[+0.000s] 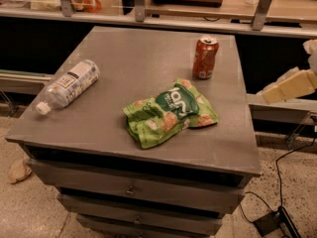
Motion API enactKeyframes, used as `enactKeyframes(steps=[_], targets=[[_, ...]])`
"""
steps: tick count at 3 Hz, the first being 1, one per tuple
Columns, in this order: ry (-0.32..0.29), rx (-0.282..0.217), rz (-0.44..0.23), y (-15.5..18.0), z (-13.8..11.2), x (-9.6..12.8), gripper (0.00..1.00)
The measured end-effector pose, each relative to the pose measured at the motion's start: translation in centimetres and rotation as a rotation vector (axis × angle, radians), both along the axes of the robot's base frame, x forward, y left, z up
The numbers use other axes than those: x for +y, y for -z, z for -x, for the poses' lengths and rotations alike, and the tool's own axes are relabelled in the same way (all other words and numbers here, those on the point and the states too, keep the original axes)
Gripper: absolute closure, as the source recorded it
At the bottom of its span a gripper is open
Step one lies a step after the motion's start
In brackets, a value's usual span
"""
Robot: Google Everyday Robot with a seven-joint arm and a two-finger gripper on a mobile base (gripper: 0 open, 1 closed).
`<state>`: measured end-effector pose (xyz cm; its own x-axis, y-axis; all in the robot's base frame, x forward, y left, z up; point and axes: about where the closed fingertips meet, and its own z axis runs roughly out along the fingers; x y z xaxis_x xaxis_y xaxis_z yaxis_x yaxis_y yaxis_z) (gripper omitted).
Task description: Pick coke can
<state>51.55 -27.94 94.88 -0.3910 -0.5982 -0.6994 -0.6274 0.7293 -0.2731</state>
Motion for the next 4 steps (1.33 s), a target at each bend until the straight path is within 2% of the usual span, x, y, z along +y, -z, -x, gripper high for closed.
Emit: enactKeyframes(steps=[1, 3, 4], targets=[[0.020, -0.122, -0.134, 0.2, -2.6, -0.4, 0.00], [0.018, -0.117, -0.127, 0.0, -2.4, -0.2, 0.00], [0.043, -0.143, -0.153, 0.4, -4.0, 0.2, 0.00]])
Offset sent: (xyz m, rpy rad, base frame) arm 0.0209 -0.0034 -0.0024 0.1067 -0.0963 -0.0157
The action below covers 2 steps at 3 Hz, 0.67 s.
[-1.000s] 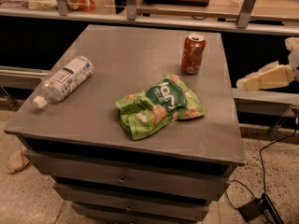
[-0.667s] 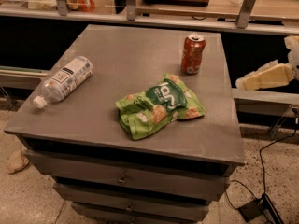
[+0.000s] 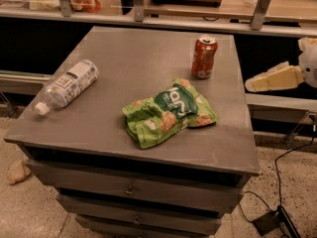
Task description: Pick coke can
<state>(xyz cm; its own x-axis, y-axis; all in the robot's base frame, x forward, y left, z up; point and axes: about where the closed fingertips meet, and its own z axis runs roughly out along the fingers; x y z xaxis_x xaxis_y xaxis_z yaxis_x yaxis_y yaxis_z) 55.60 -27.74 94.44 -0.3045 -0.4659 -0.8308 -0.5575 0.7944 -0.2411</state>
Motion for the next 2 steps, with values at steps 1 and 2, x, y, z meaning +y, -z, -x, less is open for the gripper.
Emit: enactKeyframes(steps=[1, 2], targets=[[0.035, -0.052, -0.081, 0.7, -3.9, 0.7, 0.00], [0.042, -0.047, -0.143, 1.6, -6.5, 1.6, 0.00]])
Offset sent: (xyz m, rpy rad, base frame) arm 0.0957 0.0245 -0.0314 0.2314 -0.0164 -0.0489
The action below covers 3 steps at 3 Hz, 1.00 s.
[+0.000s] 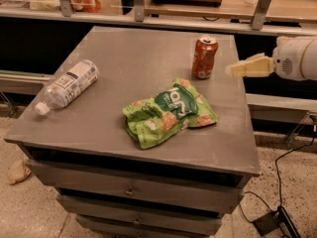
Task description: Pick coke can
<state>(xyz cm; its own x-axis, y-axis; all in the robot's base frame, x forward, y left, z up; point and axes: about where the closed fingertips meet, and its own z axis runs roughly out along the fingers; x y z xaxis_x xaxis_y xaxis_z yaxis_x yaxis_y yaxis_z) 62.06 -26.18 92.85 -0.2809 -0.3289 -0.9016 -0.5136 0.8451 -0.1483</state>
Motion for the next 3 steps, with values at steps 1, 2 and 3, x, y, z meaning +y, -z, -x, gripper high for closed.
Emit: enactKeyframes(steps=[1, 2, 3], targets=[[-0.017, 0.003, -0.046, 1.1, -1.6, 0.8, 0.00], [-0.057, -0.001, -0.082, 1.8, -2.9, 2.2, 0.00], [-0.101, -0.014, -0.111, 2.5, -4.1, 3.8, 0.00]])
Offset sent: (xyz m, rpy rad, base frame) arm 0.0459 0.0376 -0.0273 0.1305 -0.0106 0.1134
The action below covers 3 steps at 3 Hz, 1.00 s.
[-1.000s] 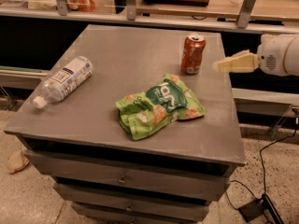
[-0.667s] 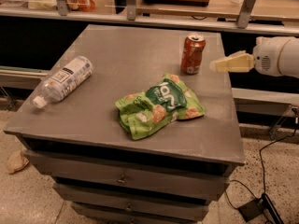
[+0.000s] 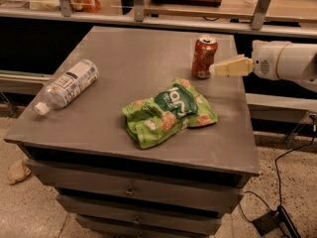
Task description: Pick coke can
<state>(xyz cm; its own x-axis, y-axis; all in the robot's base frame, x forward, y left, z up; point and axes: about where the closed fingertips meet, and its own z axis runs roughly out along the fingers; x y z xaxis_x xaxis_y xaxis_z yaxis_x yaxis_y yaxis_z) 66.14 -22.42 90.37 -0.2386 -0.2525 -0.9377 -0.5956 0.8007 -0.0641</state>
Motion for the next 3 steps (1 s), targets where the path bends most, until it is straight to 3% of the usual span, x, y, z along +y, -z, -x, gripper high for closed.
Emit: enactKeyframes(steps=[3], targets=[[-0.079, -0.036, -0.056, 0.9, -3.0, 4.0, 0.00]])
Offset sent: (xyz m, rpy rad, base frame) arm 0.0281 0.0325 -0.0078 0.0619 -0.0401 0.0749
